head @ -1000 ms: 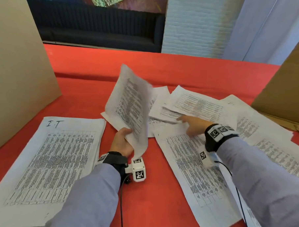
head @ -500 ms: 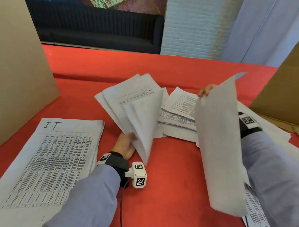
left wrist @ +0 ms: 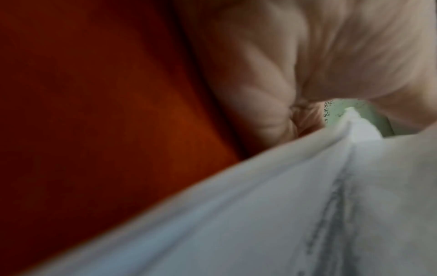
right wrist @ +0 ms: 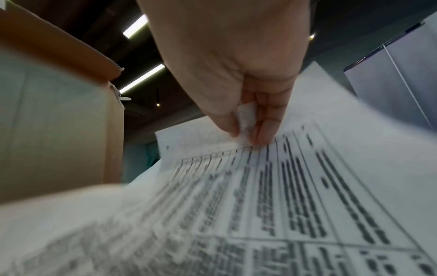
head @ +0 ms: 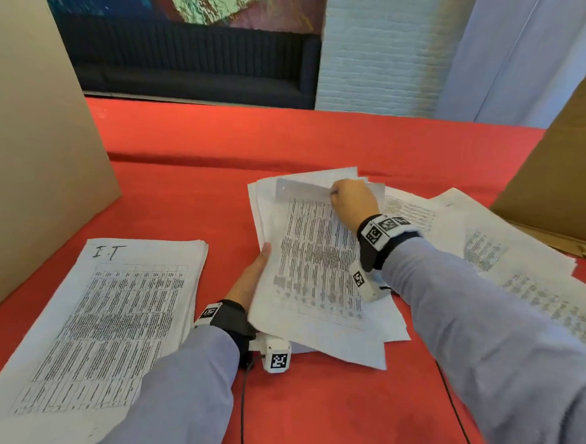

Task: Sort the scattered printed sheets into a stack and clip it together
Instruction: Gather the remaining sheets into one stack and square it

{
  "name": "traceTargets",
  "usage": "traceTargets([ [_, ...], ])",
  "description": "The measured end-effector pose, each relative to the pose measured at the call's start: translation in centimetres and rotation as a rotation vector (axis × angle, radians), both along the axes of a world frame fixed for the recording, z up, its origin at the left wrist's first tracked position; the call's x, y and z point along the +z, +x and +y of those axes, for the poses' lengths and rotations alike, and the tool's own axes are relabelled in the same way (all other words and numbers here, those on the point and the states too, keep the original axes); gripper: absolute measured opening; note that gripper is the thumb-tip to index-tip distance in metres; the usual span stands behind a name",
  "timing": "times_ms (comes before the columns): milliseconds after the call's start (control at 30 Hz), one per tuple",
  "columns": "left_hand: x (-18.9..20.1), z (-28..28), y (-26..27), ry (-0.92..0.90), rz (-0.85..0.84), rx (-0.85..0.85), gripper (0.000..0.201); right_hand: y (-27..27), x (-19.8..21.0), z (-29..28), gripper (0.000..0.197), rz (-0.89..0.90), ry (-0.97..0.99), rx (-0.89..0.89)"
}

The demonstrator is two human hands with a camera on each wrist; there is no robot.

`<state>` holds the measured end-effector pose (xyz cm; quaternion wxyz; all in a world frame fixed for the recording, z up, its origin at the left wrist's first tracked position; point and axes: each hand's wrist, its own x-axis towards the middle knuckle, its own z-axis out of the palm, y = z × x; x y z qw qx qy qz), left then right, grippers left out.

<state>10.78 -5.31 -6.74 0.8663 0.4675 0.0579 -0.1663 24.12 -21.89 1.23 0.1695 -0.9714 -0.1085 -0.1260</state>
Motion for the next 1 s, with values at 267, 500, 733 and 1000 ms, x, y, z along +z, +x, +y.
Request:
traceTargets([
  [267, -2.4, 0.2, 1.2, 0.083, -0.112, 0.101, 0.053, -0.8, -1.5, -3.0, 0.068, 0.275, 0.191, 0.106],
  [500, -3.2, 1.8, 2.5, -0.282, 0.101, 0.380, 0.038, -1.6, -3.5, -7.9, 0.057, 0.495, -0.189, -0.013],
  [733, -2.8, 1.6, 2.2, -0.348, 0.116, 0.395, 0.029, -0.1, -5.5, -5.8, 0.082, 0.398, -0.601, -0.130],
  [1000, -2.9, 1.6, 2.2, -0.399, 0.129, 0.370, 0.040, 1.3, -6.1, -5.2, 0.029, 0.285, -0.511, -0.070],
])
